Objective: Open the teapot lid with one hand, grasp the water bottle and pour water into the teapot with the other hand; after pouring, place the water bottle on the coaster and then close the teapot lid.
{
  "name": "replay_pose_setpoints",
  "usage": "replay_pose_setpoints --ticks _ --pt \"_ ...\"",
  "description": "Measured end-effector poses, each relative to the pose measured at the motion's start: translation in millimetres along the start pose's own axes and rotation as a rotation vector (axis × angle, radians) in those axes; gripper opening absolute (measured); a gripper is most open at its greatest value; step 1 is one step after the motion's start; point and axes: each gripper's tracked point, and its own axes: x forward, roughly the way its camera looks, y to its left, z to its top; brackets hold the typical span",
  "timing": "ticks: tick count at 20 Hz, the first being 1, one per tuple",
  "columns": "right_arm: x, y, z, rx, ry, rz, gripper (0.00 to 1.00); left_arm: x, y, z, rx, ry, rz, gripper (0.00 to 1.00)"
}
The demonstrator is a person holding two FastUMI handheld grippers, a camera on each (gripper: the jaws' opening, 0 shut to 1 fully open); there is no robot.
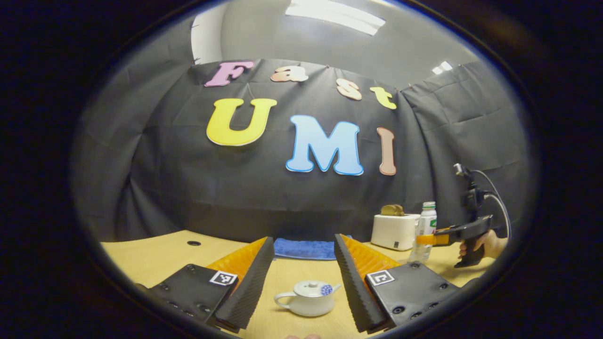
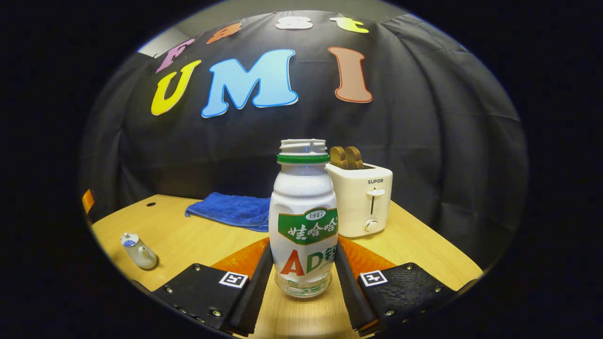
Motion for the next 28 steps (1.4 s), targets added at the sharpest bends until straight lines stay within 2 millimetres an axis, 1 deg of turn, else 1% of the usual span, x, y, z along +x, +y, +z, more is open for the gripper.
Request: replay_pose_setpoints --ticks 2,3,6,7,10,14,15,16,17,18,19,22,24,26,28 --pt "10 3 2 0.018 -0.015 -0.007 0.72 1 3 0 -0.022 -0.006 0.0 0.85" --pt "15 0 2 0.017 -0.017 -0.024 0.72 1 8 -2 -0.025 -0.003 0.008 0.85" --pt "24 0 -7 -0.005 0.002 -0.039 0.72 2 13 -6 -0.057 0.006 0.017 0.85" --pt "26 1 -10 -0.002 0.008 -0.037 0.72 3 13 -6 -0.066 0.007 0.018 0.85" --pt "29 0 -7 0.03 -0.015 -0.034 0.71 2 18 -6 -0.068 0.005 0.031 0.85" --pt "30 4 -10 -0.018 -0.002 -0.032 0.72 3 12 -9 -0.05 0.011 0.027 0.85" --pt "30 4 -11 -0.04 0.005 -0.041 0.74 4 12 -11 -0.045 0.013 0.025 0.85" --pt "31 4 -14 -0.062 0.017 -0.05 0.75 3 11 -10 -0.039 0.014 0.023 0.85" --pt "30 2 -16 -0.077 0.022 -0.058 0.87 4 10 -12 -0.032 0.017 0.022 0.85" --pt "30 1 -15 -0.081 0.019 -0.062 0.95 5 10 -11 -0.028 0.018 0.022 0.85" --pt "29 1 -13 -0.074 0.01 -0.065 0.98 5 9 -13 -0.027 0.02 0.021 0.85" --pt "21 -3 -1 -0.027 -0.027 -0.069 0.98 8 8 -19 -0.032 0.04 0.012 0.85" --pt "10 -7 4 -0.017 -0.042 -0.081 0.98 8 8 -22 -0.034 0.048 0.011 0.85" --pt "-11 -1 8 -0.003 -0.055 -0.044 0.98 6 6 -19 -0.027 0.044 0.013 0.86" --pt "-39 3 8 0.011 -0.069 -0.013 0.98 3 0 -26 -0.011 0.071 0.006 0.87"
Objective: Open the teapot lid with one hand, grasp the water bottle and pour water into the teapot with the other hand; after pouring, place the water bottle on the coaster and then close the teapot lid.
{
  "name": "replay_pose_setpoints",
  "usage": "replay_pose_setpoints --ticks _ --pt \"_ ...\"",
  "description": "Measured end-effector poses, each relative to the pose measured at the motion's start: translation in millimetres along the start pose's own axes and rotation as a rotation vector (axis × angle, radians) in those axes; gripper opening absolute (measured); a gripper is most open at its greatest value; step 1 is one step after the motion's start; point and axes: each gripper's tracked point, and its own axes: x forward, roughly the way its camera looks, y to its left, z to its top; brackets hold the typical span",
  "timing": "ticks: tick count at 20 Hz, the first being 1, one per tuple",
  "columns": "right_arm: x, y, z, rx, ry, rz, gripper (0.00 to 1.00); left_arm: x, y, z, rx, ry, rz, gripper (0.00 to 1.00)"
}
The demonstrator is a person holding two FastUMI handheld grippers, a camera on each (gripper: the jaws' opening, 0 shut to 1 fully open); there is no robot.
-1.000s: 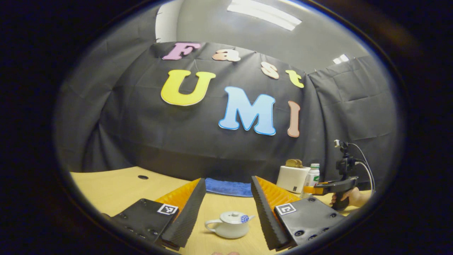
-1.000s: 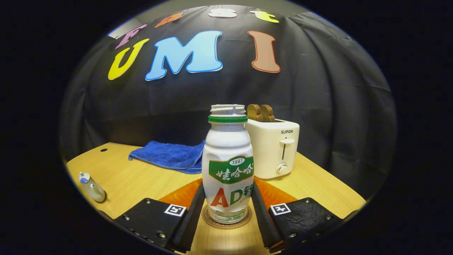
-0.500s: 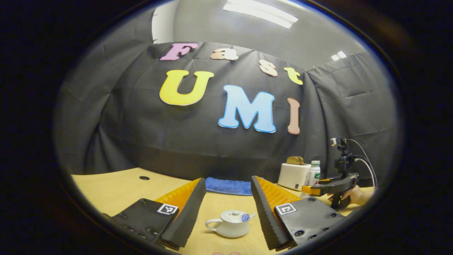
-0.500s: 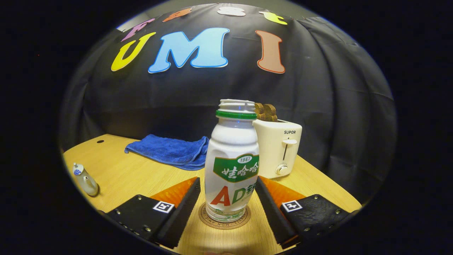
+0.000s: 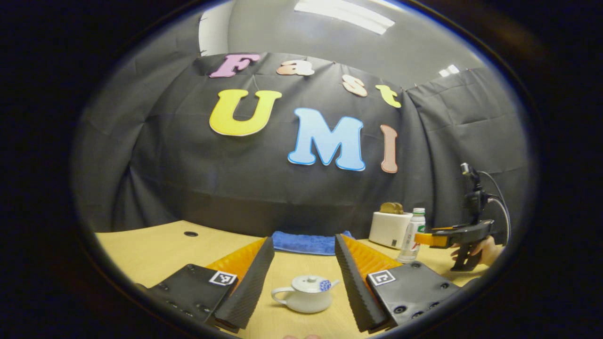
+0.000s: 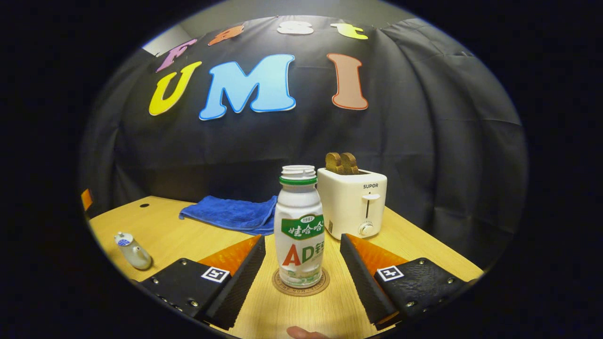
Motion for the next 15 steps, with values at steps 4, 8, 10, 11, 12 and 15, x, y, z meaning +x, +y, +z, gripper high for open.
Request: replay_pose_setpoints --ticks 4,8,10,11,12,15 --pt "-61 9 1 0.008 -0.037 -0.008 0.98 -16 -14 -18 -0.023 0.077 0.017 0.95" --pt "-104 49 -21 0.013 -0.031 -0.008 0.98 -30 -43 -46 -0.061 0.161 0.056 0.99" --pt "-116 68 -32 -0.004 -0.031 -0.008 0.98 -40 -56 -50 -0.01 0.154 0.072 0.99" --pt "-120 75 -38 -0.016 -0.03 -0.01 0.98 -47 -63 -49 0.018 0.156 0.077 0.99" --pt "-123 81 -44 -0.022 -0.026 -0.012 0.98 -52 -70 -47 0.039 0.133 0.079 0.99" --pt "-132 95 -51 -0.028 -0.032 -0.005 0.99 -65 -95 -44 0.095 0.113 0.056 0.99"
